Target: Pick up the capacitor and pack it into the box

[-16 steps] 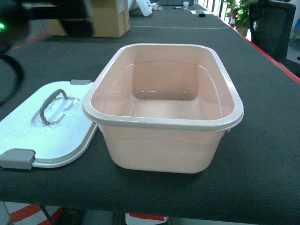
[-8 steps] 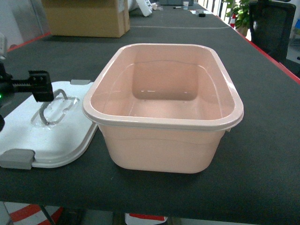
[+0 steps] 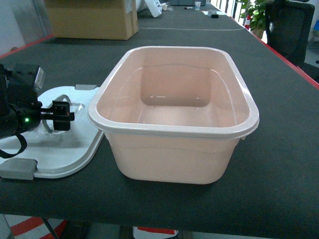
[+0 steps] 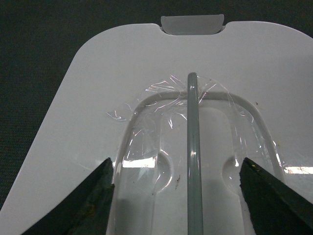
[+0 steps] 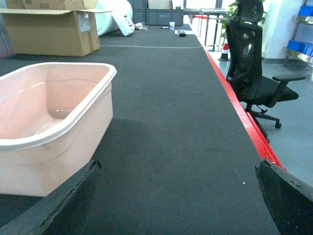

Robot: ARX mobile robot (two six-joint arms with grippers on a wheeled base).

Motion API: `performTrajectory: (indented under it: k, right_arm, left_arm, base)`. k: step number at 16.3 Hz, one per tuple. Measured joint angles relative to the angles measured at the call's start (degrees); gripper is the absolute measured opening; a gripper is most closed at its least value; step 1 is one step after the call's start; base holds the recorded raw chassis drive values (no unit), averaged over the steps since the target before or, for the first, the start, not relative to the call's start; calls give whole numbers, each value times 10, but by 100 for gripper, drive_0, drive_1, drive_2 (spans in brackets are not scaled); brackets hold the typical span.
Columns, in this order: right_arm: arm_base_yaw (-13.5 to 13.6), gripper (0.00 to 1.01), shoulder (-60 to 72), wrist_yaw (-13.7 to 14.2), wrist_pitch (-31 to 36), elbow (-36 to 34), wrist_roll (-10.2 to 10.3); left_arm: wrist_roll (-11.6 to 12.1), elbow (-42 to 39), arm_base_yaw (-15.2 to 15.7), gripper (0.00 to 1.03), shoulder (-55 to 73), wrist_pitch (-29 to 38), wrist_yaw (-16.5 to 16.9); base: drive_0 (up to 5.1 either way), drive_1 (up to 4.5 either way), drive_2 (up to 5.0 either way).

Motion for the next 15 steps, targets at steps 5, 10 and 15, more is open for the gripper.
performTrajectory:
  k: [5, 10, 15]
  right_arm:
    - [0, 98, 0, 0, 0, 0, 0]
    - [0, 98, 0, 0, 0, 0, 0]
    - [0, 98, 0, 0, 0, 0, 0]
  left_arm:
    - [-8, -1, -3, 17, -8, -20, 5]
    - [-23, -19, -1, 2, -116, -54, 7]
    - [-53, 7, -22, 2, -278, -147, -32]
  base:
    - [0, 0, 0]
    - [0, 0, 0]
    - [0, 0, 0]
